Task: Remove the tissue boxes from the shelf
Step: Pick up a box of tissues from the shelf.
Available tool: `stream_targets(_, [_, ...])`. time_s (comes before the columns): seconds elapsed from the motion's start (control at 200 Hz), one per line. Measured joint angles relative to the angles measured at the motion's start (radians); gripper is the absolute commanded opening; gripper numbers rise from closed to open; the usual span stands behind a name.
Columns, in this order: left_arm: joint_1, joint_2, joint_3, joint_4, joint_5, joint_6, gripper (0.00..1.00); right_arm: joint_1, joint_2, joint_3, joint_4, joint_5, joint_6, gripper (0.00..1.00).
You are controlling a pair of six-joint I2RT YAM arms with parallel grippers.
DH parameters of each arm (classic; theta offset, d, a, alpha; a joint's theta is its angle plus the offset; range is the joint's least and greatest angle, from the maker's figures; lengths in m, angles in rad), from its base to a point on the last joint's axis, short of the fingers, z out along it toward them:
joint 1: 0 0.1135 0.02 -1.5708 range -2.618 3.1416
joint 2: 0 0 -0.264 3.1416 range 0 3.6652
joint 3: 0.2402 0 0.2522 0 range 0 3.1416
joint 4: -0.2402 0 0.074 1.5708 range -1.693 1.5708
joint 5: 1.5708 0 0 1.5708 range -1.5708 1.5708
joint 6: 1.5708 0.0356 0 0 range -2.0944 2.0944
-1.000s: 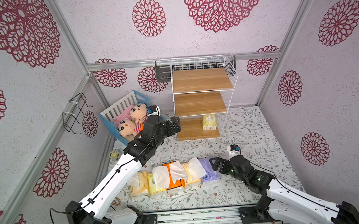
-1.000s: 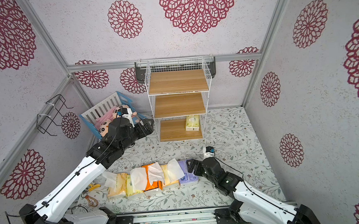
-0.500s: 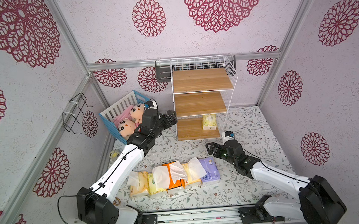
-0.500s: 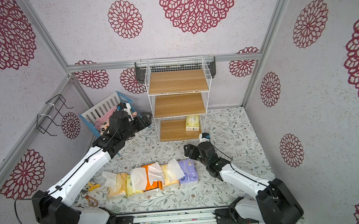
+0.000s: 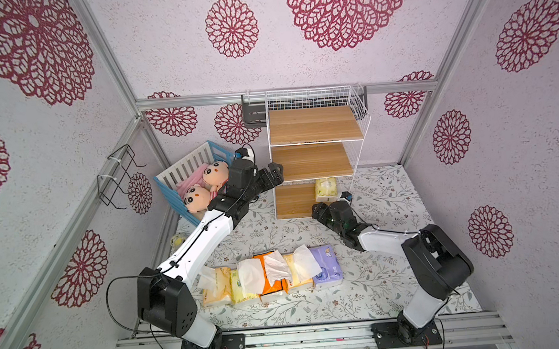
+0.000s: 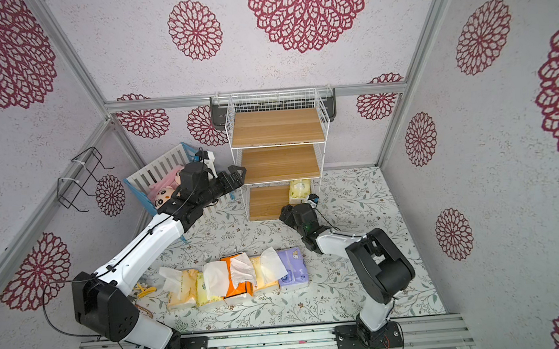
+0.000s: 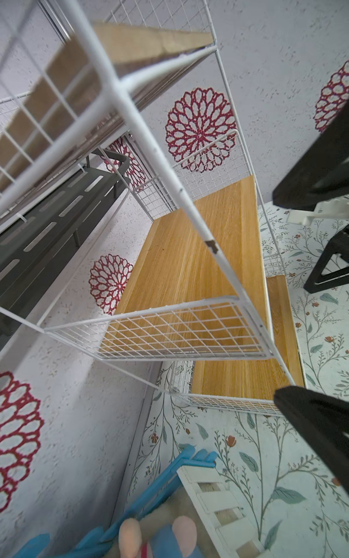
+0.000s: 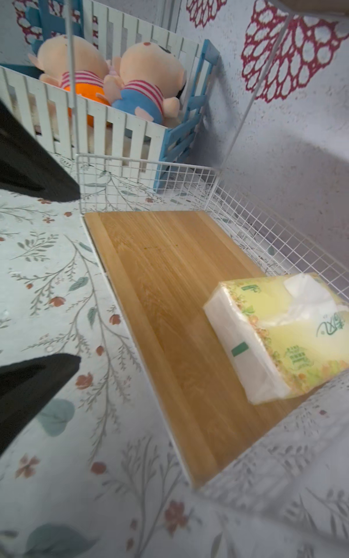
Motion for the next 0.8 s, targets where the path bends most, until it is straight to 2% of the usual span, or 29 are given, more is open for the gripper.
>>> stream_targets(0.335, [0.001,0.011,0.021,-0.01,0.049,0.051,1.0,-0.034,0.18,0.19,0.013,0.046,0.006,0.82])
stream_targets(0.4, [0.001,0.012,0.022,-0.018,0.058,0.067,1.0,-0.039,0.214,0.225,-0.002,0.054,0.007,0.84])
stream_targets(0.796, [0.005,0.014,0.037,-0.047,0.083,0.112,1.0,-0.041,0.313,0.298,-0.047,0.129,0.007,0.85])
